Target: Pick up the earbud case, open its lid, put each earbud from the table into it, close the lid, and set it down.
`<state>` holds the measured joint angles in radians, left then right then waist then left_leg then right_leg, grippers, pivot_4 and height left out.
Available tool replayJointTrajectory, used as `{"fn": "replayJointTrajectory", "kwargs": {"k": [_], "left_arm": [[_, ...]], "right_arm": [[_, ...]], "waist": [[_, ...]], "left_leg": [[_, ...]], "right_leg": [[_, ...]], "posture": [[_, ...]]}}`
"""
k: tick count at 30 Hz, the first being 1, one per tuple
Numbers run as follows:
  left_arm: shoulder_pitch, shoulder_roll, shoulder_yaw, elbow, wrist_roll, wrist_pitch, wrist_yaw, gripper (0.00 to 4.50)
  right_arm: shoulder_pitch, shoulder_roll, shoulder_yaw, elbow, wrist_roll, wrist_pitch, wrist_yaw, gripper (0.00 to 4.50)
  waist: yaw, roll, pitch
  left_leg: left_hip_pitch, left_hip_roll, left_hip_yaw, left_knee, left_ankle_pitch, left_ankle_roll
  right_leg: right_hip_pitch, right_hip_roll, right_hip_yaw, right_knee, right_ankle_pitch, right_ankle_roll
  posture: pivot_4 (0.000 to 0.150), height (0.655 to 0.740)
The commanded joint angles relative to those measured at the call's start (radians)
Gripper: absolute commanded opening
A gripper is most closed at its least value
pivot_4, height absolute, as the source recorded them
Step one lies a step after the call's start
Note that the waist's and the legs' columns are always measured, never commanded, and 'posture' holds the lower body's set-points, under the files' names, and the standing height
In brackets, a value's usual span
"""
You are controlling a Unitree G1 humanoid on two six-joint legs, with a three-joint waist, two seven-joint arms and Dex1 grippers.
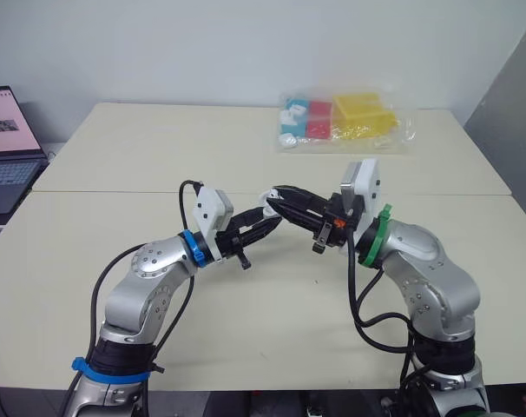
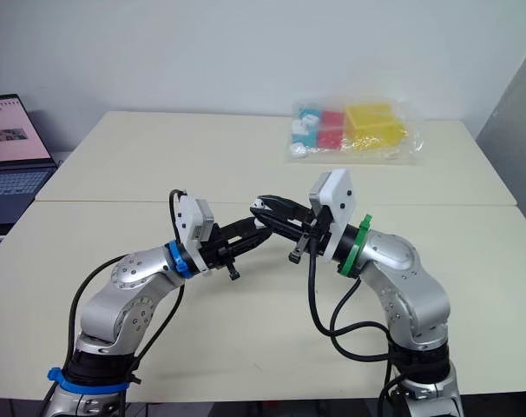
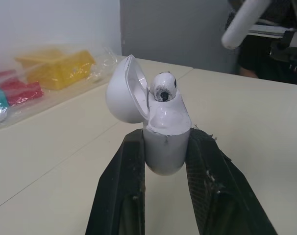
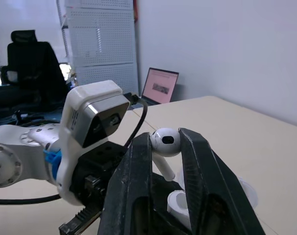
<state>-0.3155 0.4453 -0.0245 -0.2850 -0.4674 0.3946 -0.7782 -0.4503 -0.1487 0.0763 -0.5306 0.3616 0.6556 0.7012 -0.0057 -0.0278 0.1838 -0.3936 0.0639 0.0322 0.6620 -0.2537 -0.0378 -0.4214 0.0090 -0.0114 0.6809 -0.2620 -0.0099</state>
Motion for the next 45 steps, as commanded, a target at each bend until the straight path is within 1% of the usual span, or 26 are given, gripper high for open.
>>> {"fn": "replayJointTrajectory", "kwargs": {"k": [1, 12, 22, 31, 35, 41, 42, 43, 45], "left_arm": [[-0.011, 0.007, 0.014, -0.043, -0.023, 0.002, -0.005, 0.78], [-0.015, 0.01, 0.022, -0.046, -0.028, 0.008, -0.007, 0.78], [-0.015, 0.014, 0.028, -0.049, -0.032, 0.008, -0.005, 0.78], [-0.016, 0.013, 0.03, -0.049, -0.036, 0.007, 0.0, 0.78], [-0.017, 0.012, 0.029, -0.048, -0.033, 0.004, 0.001, 0.78], [-0.018, 0.011, 0.025, -0.05, -0.024, -0.002, 0.002, 0.78], [-0.018, 0.01, 0.024, -0.05, -0.022, -0.003, 0.003, 0.78], [-0.018, 0.01, 0.023, -0.05, -0.021, -0.004, 0.003, 0.78], [-0.014, 0.009, 0.021, -0.052, -0.016, -0.006, 0.003, 0.78]], "right_arm": [[0.003, 0.024, 0.034, 0.017, -0.019, -0.089, -0.055, 0.42], [0.032, 0.021, 0.104, 0.114, -0.06, -0.227, -0.112, 0.42], [0.054, 0.008, 0.13, 0.172, -0.072, -0.282, -0.124, 0.42], [0.073, 0.0, 0.141, 0.179, -0.072, -0.279, -0.142, 0.42], [0.07, -0.012, 0.148, 0.167, -0.077, -0.203, -0.177, 0.42], [0.064, -0.006, 0.139, 0.15, -0.056, -0.176, -0.189, 0.42], [0.063, -0.005, 0.137, 0.147, -0.057, -0.17, -0.196, 1.18], [0.061, -0.004, 0.136, 0.146, -0.057, -0.165, -0.201, 1.39], [0.055, -0.007, 0.138, 0.134, -0.065, -0.161, -0.207, 2.11]], "waist": [[0.0, 0.0, 0.0], [0.0, 0.0, 0.0], [0.0, 0.0, 0.0], [0.0, 0.0, 0.0], [0.0, 0.0, 0.0], [0.0, 0.0, 0.0], [0.0, 0.0, 0.0], [0.0, 0.0, 0.0], [0.0, 0.0, 0.0]], "left_leg": [[0.0, 0.0, 0.0, 0.0, 0.0, 0.0], [0.0, 0.0, 0.0, 0.0, 0.0, 0.0], [0.0, 0.0, 0.0, 0.0, 0.0, 0.0], [0.0, 0.0, 0.0, 0.0, 0.0, 0.0], [0.0, 0.0, 0.0, 0.0, 0.0, 0.0], [0.0, 0.0, 0.0, 0.0, 0.0, 0.0], [0.0, 0.0, 0.0, 0.0, 0.0, 0.0], [0.0, 0.0, 0.0, 0.0, 0.0, 0.0], [0.0, 0.0, 0.0, 0.0, 0.0, 0.0]], "right_leg": [[0.0, 0.0, 0.0, 0.0, 0.0, 0.0], [0.0, 0.0, 0.0, 0.0, 0.0, 0.0], [0.0, 0.0, 0.0, 0.0, 0.0, 0.0], [0.0, 0.0, 0.0, 0.0, 0.0, 0.0], [0.0, 0.0, 0.0, 0.0, 0.0, 0.0], [0.0, 0.0, 0.0, 0.0, 0.0, 0.0], [0.0, 0.0, 0.0, 0.0, 0.0, 0.0], [0.0, 0.0, 0.0, 0.0, 0.0, 0.0], [0.0, 0.0, 0.0, 0.0, 0.0, 0.0]], "posture": [[0.15, 0.74], [0.15, 0.74], [0.15, 0.74], [0.15, 0.74], [0.15, 0.74], [0.15, 0.74], [0.15, 0.74], [0.15, 0.74], [0.15, 0.74]]}}
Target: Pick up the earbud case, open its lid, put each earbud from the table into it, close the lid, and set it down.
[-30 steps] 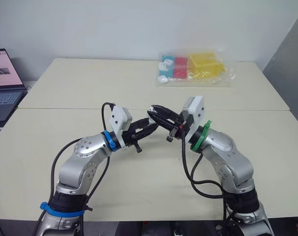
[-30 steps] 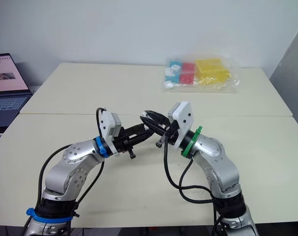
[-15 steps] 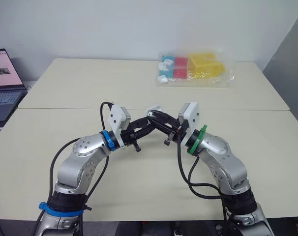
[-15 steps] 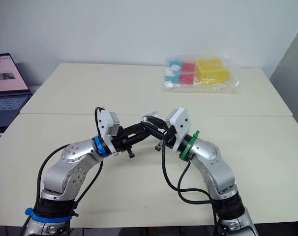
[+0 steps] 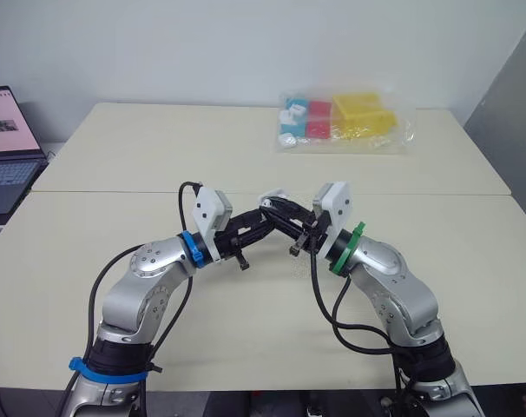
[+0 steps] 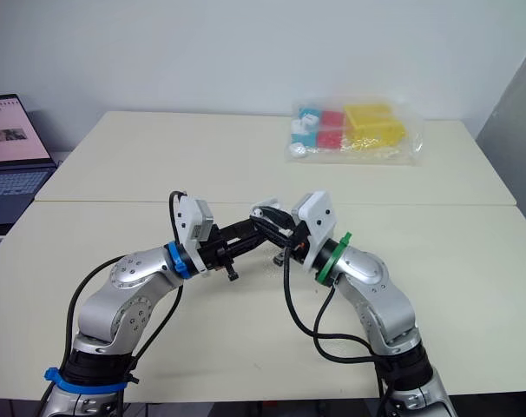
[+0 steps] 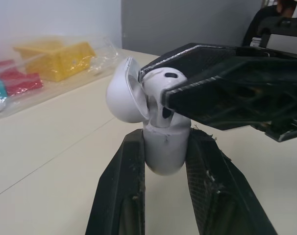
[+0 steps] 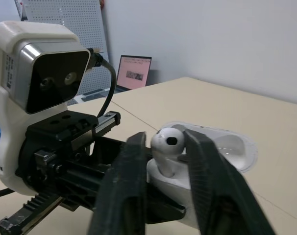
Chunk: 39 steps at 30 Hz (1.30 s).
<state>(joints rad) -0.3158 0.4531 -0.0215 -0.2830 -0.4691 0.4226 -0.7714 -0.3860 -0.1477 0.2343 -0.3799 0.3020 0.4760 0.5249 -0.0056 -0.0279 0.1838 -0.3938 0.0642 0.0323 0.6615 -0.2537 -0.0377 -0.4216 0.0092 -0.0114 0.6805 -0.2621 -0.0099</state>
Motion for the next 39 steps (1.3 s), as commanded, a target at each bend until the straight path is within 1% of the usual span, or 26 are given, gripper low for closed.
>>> {"fn": "replayJointTrajectory", "kwargs": {"k": [1, 7, 17, 23, 26, 28, 30, 33, 35, 39], "left_arm": [[-0.012, 0.001, 0.018, -0.056, -0.013, -0.033, -0.004, 0.78], [-0.008, 0.004, 0.017, -0.056, -0.013, -0.034, 0.001, 0.78], [-0.004, 0.005, 0.018, -0.05, -0.011, -0.037, -0.002, 0.78], [-0.002, 0.005, 0.017, -0.041, -0.005, -0.042, -0.009, 0.78], [-0.002, 0.005, 0.016, -0.04, -0.005, -0.043, -0.012, 0.78], [-0.005, 0.008, 0.01, -0.038, -0.004, -0.048, -0.023, 0.78], [-0.007, 0.013, -0.001, -0.035, 0.003, -0.061, -0.044, 0.78], [-0.007, 0.027, -0.025, -0.035, 0.013, -0.084, -0.089, 0.78], [-0.011, 0.032, -0.035, -0.029, 0.017, -0.097, -0.106, 0.78], [-0.016, 0.028, -0.052, -0.022, 0.024, -0.111, -0.125, 0.78]], "right_arm": [[-0.011, -0.009, -0.019, -0.022, -0.009, 0.02, -0.034, 2.47], [-0.016, -0.019, -0.022, -0.049, -0.005, 0.028, -0.035, 4.49], [-0.011, -0.045, -0.034, -0.097, 0.024, 0.045, -0.032, 4.5], [-0.021, -0.142, -0.108, -0.204, 0.144, 0.13, 0.034, 4.5], [-0.038, -0.181, -0.136, -0.226, 0.19, 0.17, 0.048, 4.5], [-0.087, -0.239, -0.184, -0.214, 0.223, 0.207, 0.072, 4.5], [-0.157, -0.311, -0.237, -0.175, 0.288, 0.265, 0.122, 4.5], [-0.302, -0.401, -0.244, -0.044, 0.285, 0.284, 0.197, 3.91], [-0.376, -0.436, -0.224, 0.033, 0.271, 0.294, 0.226, 3.18], [-0.492, -0.478, -0.122, 0.202, 0.184, 0.255, 0.316, 1.68]], "waist": [[0.0, 0.0, 0.0], [0.0, 0.0, 0.0], [0.0, 0.0, 0.0], [0.0, 0.0, 0.0], [0.0, 0.0, 0.0], [0.0, 0.0, 0.0], [0.0, 0.0, 0.0], [-0.001, 0.0, 0.0], [-0.001, 0.0, 0.0], [-0.001, 0.0, 0.0]], "left_leg": [[0.0, 0.0, 0.0, 0.0, 0.0, 0.0], [0.0, 0.0, 0.0, 0.0, 0.0, 0.0], [0.0, 0.0, 0.0, -0.001, 0.0, 0.0], [-0.001, 0.0, 0.0, 0.0, 0.0, 0.0], [-0.001, 0.0, 0.0, 0.0, 0.0, 0.0], [-0.001, 0.0, 0.0, -0.001, 0.0, 0.0], [-0.001, 0.0, 0.0, 0.0, 0.0, 0.0], [0.0, 0.0, 0.001, 0.0, 0.0, 0.0], [0.0, 0.0, 0.0, -0.001, 0.0, 0.0], [-0.001, 0.0, 0.0, -0.002, 0.0, 0.001]], "right_leg": [[0.0, 0.0, 0.0, 0.0, 0.0, 0.0], [0.0, 0.0, 0.0, 0.0, 0.0, 0.0], [-0.001, 0.0, 0.0, 0.0, 0.0, 0.0], [0.0, 0.0, 0.0, -0.001, 0.0, 0.0], [0.0, 0.0, 0.0, -0.001, 0.0, 0.0], [0.0, 0.0, 0.0, -0.001, 0.0, 0.0], [-0.001, 0.0, 0.0, 0.0, 0.0, 0.0], [0.0, 0.0, 0.0, -0.001, 0.0, 0.0], [0.0, 0.0, 0.0, -0.001, 0.0, -0.001], [-0.002, 0.002, 0.0, -0.001, -0.001, -0.002]], "posture": [[0.15, 0.74], [0.15, 0.74], [0.15, 0.74], [0.15, 0.74], [0.15, 0.74], [0.15, 0.74], [0.15, 0.74], [0.15, 0.74], [0.15, 0.74], [0.15, 0.74]]}}
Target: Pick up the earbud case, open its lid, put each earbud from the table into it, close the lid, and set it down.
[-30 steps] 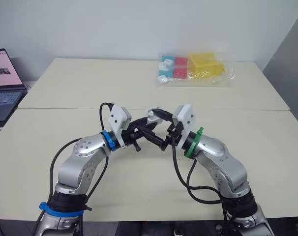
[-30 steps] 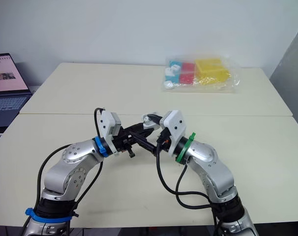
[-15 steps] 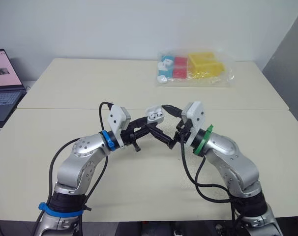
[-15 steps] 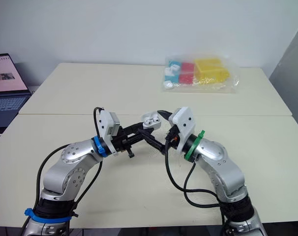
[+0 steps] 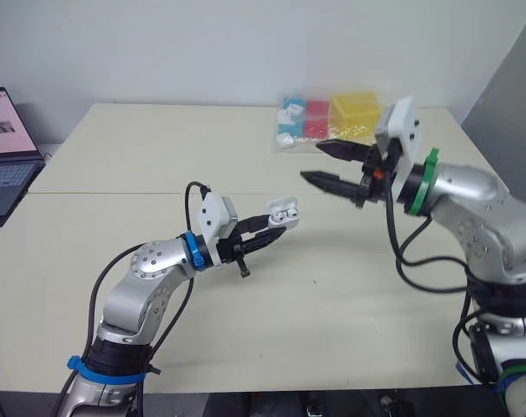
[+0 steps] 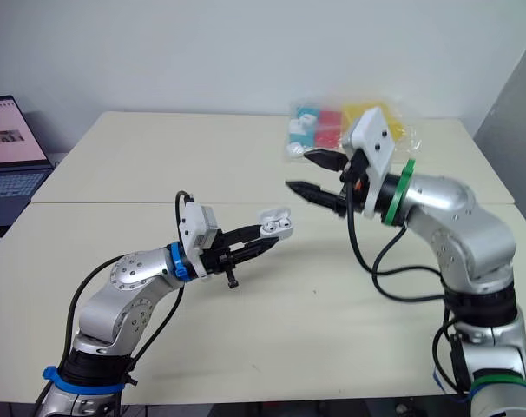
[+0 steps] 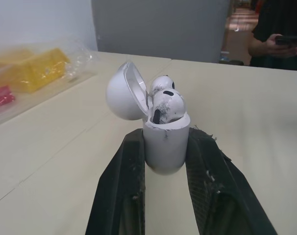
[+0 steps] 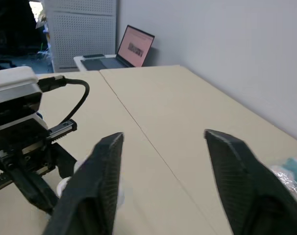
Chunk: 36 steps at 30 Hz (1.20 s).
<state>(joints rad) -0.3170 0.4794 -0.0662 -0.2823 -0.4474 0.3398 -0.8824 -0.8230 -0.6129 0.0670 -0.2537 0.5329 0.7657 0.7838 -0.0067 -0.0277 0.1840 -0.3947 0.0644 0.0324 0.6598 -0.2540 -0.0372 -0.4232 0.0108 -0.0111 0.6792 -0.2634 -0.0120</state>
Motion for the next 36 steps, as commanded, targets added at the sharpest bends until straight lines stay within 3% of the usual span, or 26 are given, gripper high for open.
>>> {"fn": "replayJointTrajectory", "kwargs": {"k": [1, 4, 5, 12, 19, 36], "left_arm": [[-0.014, 0.001, -0.012, -0.025, 0.002, -0.028, -0.018, 0.78], [-0.011, 0.002, -0.024, -0.03, 0.006, -0.033, -0.029, 0.78], [-0.012, 0.001, -0.026, -0.03, 0.006, -0.033, -0.029, 0.78], [0.001, 0.0, -0.035, -0.048, 0.008, -0.038, -0.026, 0.78], [0.007, 0.004, -0.029, -0.044, 0.008, -0.04, -0.019, 0.78], [-0.012, -0.009, -0.029, -0.037, -0.023, 0.011, -0.008, 0.78]], "right_arm": [[-0.085, -0.021, 0.079, 0.115, -0.062, -0.036, 0.097, 1.29], [-0.154, -0.025, 0.143, 0.206, -0.073, -0.005, 0.198, 0.09], [-0.166, -0.024, 0.153, 0.224, -0.075, 0.005, 0.215, 0.01], [-0.211, -0.03, 0.258, 0.266, -0.087, 0.033, 0.417, 0.0], [-0.208, -0.062, 0.265, 0.209, -0.052, 0.103, 0.519, 0.0], [-0.088, -0.102, 0.189, 0.078, -0.026, 0.171, 0.463, 0.0]], "waist": [[0.0, 0.0, 0.0], [-0.001, 0.0, 0.0], [0.0, 0.0, 0.0], [0.001, 0.0, 0.0], [0.002, 0.0, 0.0], [0.002, 0.0, 0.0]], "left_leg": [[-0.001, 0.0, 0.0, 0.0, 0.0, 0.0], [-0.003, 0.0, 0.0, 0.0, 0.0, 0.0], [-0.004, 0.0, 0.0, 0.0, 0.0, 0.0], [-0.004, 0.0, 0.0, 0.001, 0.0, 0.0], [-0.004, 0.0, -0.001, 0.001, 0.0, 0.0], [-0.004, 0.0, -0.001, 0.001, 0.0, 0.0]], "right_leg": [[0.0, 0.0, 0.0, 0.0, 0.0, 0.0], [-0.002, 0.0, 0.001, 0.0, 0.0, 0.0], [-0.003, 0.0, 0.0, -0.001, 0.0, 0.0], [-0.003, 0.0, 0.0, -0.001, 0.001, -0.002], [-0.003, 0.0, -0.001, 0.0, 0.001, -0.002], [-0.003, 0.0, -0.001, 0.0, 0.0, 0.0]], "posture": [[0.15, 0.74], [0.15, 0.74], [0.15, 0.74], [0.15, 0.74], [0.15, 0.74], [0.15, 0.74]]}}
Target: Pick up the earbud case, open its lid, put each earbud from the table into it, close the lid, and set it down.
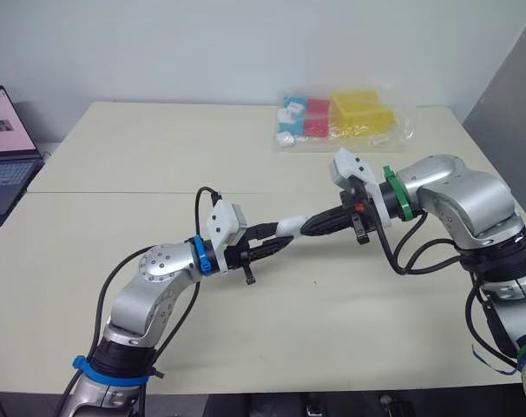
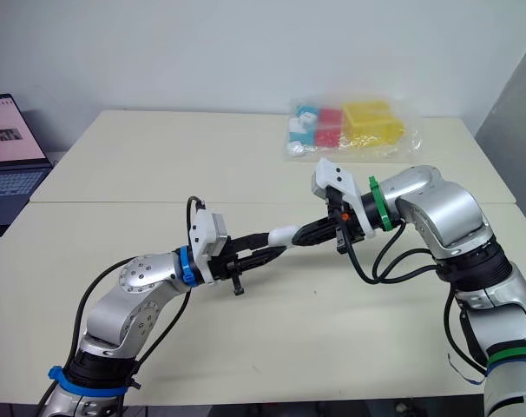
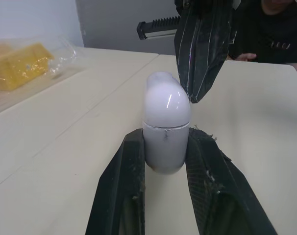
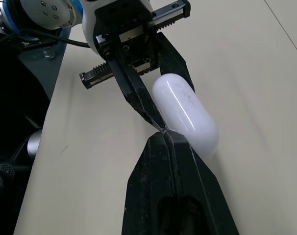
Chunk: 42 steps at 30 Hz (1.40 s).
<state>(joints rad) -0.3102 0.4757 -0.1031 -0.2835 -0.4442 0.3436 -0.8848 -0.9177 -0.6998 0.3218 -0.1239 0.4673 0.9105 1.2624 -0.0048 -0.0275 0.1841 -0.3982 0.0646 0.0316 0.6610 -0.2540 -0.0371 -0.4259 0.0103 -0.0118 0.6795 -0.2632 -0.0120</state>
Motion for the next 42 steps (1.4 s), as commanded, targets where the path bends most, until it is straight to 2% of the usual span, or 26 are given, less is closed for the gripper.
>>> {"fn": "replayJointTrajectory", "kwargs": {"k": [1, 5, 7, 8, 10, 14, 19, 24, 28, 30, 31, 34, 37, 40, 42], "left_arm": [[-0.02, -0.006, 0.008, -0.03, -0.033, 0.026, -0.001, 0.78], [-0.038, -0.005, 0.007, 0.006, -0.095, 0.185, 0.018, 0.78], [-0.065, -0.033, 0.02, 0.047, -0.197, 0.379, 0.057, 0.78], [-0.085, -0.039, 0.009, 0.074, -0.214, 0.448, 0.064, 0.78], [-0.123, -0.052, -0.01, 0.123, -0.203, 0.524, 0.094, 0.78], [-0.182, -0.07, -0.031, 0.205, -0.194, 0.689, 0.158, 0.78], [-0.203, -0.079, -0.044, 0.271, -0.173, 0.718, 0.155, 0.78], [-0.193, -0.047, -0.04, 0.273, -0.156, 0.714, 0.139, 2.38], [-0.137, 0.063, -0.034, 0.197, -0.145, 0.687, 0.078, 3.62], [-0.079, 0.152, -0.028, 0.128, -0.131, 0.641, 0.036, 4.25], [-0.048, 0.187, -0.008, 0.103, -0.121, 0.605, 0.026, 4.49], [0.01, 0.253, 0.022, 0.067, -0.078, 0.49, 0.018, 4.49], [0.062, 0.306, 0.058, 0.025, -0.046, 0.375, -0.016, 4.5], [0.162, 0.365, 0.168, -0.074, -0.06, 0.19, -0.13, 4.5], [0.223, 0.383, 0.218, -0.118, -0.029, 0.071, -0.157, 4.5]], "right_arm": [[0.022, -0.028, -0.089, -0.085, 0.062, 0.042, -0.016, 0.0], [0.115, -0.099, -0.162, -0.215, 0.108, 0.057, -0.032, 0.0], [0.203, -0.12, -0.201, -0.275, 0.063, -0.04, -0.079, 0.0], [0.257, -0.127, -0.198, -0.298, -0.012, -0.143, -0.124, 0.0], [0.34, -0.132, -0.194, -0.341, -0.099, -0.232, -0.202, 0.0], [0.473, -0.145, -0.203, -0.411, -0.142, -0.344, -0.221, 0.0], [0.519, -0.16, -0.205, -0.428, -0.167, -0.39, -0.231, 0.0], [0.507, -0.169, -0.217, -0.438, -0.152, -0.361, -0.228, 0.0], [0.53, -0.179, -0.222, -0.437, -0.17, -0.396, -0.226, 0.0], [0.546, -0.206, -0.213, -0.433, -0.188, -0.421, -0.206, 0.0], [0.554, -0.216, -0.22, -0.433, -0.171, -0.41, -0.194, 0.0], [0.568, -0.223, -0.244, -0.428, -0.122, -0.393, -0.179, 0.0], [0.568, -0.233, -0.263, -0.413, -0.12, -0.418, -0.175, 0.56], [0.565, -0.267, -0.299, -0.407, -0.084, -0.415, -0.133, 1.65], [0.568, -0.299, -0.322, -0.393, -0.075, -0.432, -0.095, 2.3]], "waist": [[0.0, 0.0, 0.0], [0.004, 0.0, 0.0], [0.007, 0.0, 0.0], [0.004, 0.0, 0.0], [0.0, -0.001, 0.0], [-0.001, -0.001, 0.0], [-0.007, -0.001, 0.0], [-0.006, -0.001, 0.0], [-0.015, -0.001, 0.0], [-0.021, -0.001, 0.0], [-0.025, -0.001, 0.0], [-0.027, -0.001, 0.0], [-0.024, -0.001, 0.0], [-0.023, -0.001, 0.0], [-0.021, -0.001, 0.0]], "left_leg": [[0.0, 0.0, 0.0, 0.0, 0.0, 0.0], [0.0, 0.0, 0.0, 0.0, 0.0, 0.0], [0.0, -0.001, -0.001, 0.0, 0.0, 0.0], [0.0, -0.001, -0.001, 0.0, 0.0, 0.0], [0.001, -0.001, 0.0, 0.001, 0.0, 0.0], [0.001, -0.001, -0.001, 0.001, 0.0, 0.0], [0.002, -0.001, -0.001, 0.001, 0.0, 0.0], [0.004, -0.001, -0.001, 0.001, 0.0, 0.0], [0.005, -0.001, -0.001, 0.0, 0.0, 0.0], [0.006, 0.0, -0.001, -0.001, 0.0, 0.0], [0.006, 0.0, -0.001, -0.001, 0.0, 0.0], [0.008, 0.0, -0.001, -0.002, 0.0, 0.0], [0.008, 0.0, -0.001, -0.002, 0.0, 0.0], [0.007, 0.0, 0.0, -0.001, 0.0, 0.0], [0.005, 0.0, 0.0, -0.001, 0.0, -0.001]], "right_leg": [[0.0, 0.0, 0.0, 0.0, 0.0, 0.0], [0.0, 0.0, 0.0, 0.0, 0.0, 0.0], [0.001, 0.0, -0.001, -0.001, 0.0, 0.0], [0.002, 0.0, -0.002, -0.001, 0.0, 0.001], [0.001, 0.0, 0.001, 0.0, 0.0, 0.002], [0.002, 0.0, -0.001, 0.0, 0.0, 0.002], [0.002, 0.0, 0.0, 0.0, 0.0, 0.002], [0.004, 0.0, 0.0, 0.001, 0.0, 0.002], [0.004, 0.001, 0.001, 0.001, 0.0, 0.002], [0.004, 0.001, 0.001, 0.001, -0.001, 0.001], [0.004, 0.001, 0.001, 0.001, -0.001, 0.001], [0.004, 0.001, 0.002, 0.001, -0.001, 0.0], [0.004, 0.0, 0.001, 0.001, -0.001, 0.0], [0.004, -0.003, 0.002, 0.001, 0.0, 0.0], [0.003, -0.004, 0.001, 0.0, 0.0, 0.0]], "posture": [[0.15, 0.74], [0.15, 0.74], [0.15, 0.74], [0.15, 0.74], [0.15, 0.74], [0.15, 0.74], [0.15, 0.74], [0.15, 0.74], [0.15, 0.74], [0.15, 0.74], [0.15, 0.74], [0.15, 0.74], [0.15, 0.74], [0.15, 0.74], [0.15, 0.74]]}}
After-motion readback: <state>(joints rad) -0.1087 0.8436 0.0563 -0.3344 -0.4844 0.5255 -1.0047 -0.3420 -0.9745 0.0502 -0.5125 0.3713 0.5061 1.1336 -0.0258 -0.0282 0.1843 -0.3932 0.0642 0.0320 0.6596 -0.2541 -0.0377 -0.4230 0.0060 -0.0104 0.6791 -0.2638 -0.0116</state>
